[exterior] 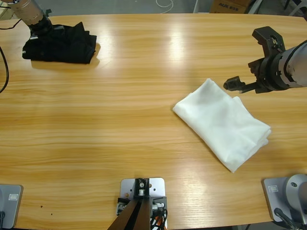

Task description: Fold clothes

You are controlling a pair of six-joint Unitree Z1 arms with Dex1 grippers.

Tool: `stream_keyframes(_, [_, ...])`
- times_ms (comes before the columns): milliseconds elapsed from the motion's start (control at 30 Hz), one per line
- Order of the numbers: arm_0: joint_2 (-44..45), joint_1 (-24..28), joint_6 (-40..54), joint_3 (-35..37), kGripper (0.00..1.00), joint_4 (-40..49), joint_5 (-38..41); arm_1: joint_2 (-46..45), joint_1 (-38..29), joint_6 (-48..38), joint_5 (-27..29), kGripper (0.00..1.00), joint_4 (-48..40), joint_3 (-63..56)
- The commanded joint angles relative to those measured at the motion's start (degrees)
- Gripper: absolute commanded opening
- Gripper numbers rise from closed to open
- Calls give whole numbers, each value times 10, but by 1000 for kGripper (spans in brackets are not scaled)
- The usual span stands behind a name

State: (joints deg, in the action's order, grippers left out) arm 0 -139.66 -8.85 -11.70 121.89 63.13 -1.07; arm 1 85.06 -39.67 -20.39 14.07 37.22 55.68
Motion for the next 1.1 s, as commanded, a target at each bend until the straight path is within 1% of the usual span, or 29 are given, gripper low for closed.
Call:
stream_keyframes(33, [4, -81, 169, -135, 1000, -6, 58, 15, 9, 6, -3, 1000, -7, -7])
stream_keyframes(133, [73, -136, 205, -280, 1000, -104, 61, 9, 9, 6, -2, 1000, -7, -14])
stream_keyframes(233, [140, -204, 251, -408, 1000, -189, 61, -1, 9, 6, 0, 1000, -7, -19])
stream_keyframes(300, [165, -244, 297, -459, 1000, -207, 63, -4, 10, 6, 2, 1000, -7, -20])
stream_keyframes(400, [186, -283, 357, -528, 1000, -211, 97, -14, 9, 6, 3, 1000, -7, -20])
stream_keyframes(433, [195, -301, 396, -552, 1000, -219, 106, -16, 10, 6, 3, 1000, -7, -22])
stream_keyframes(467, [210, -323, 457, -579, 1000, -240, 110, -17, 10, 6, 3, 1000, -7, -23])
stream_keyframes(500, [225, -345, 495, -602, 1000, -263, 108, -19, 10, 6, 3, 1000, -7, -25])
stream_keyframes(533, [231, -354, 500, -614, 1000, -269, 108, -22, 10, 6, 3, 1000, -7, -27])
stream_keyframes(633, [243, -370, 529, -640, 1000, -272, 107, -37, 10, 6, 4, 1000, -7, -31])
stream_keyframes(733, [264, -374, 524, -645, 1000, -272, 102, -53, 9, 5, 4, 1000, -7, -39])
stream_keyframes(833, [298, -354, 512, -638, 1000, -273, 98, -70, 10, 5, 7, 1000, -6, -48])
stream_keyframes(867, [314, -343, 485, -630, 1000, -273, 102, -76, 10, 5, 10, 1000, -5, -49])
stream_keyframes(900, [332, -336, 461, -618, 1000, -272, 109, -81, 10, 6, 13, 1000, -4, -50])
stream_keyframes(1033, [398, -334, 377, -527, 1000, -272, 120, -95, 9, 6, 12, 1000, 0, -51])
stream_keyframes(1100, [406, -338, 320, -480, 1000, -273, 160, -100, 9, 16, 4, 1000, 3, -51])
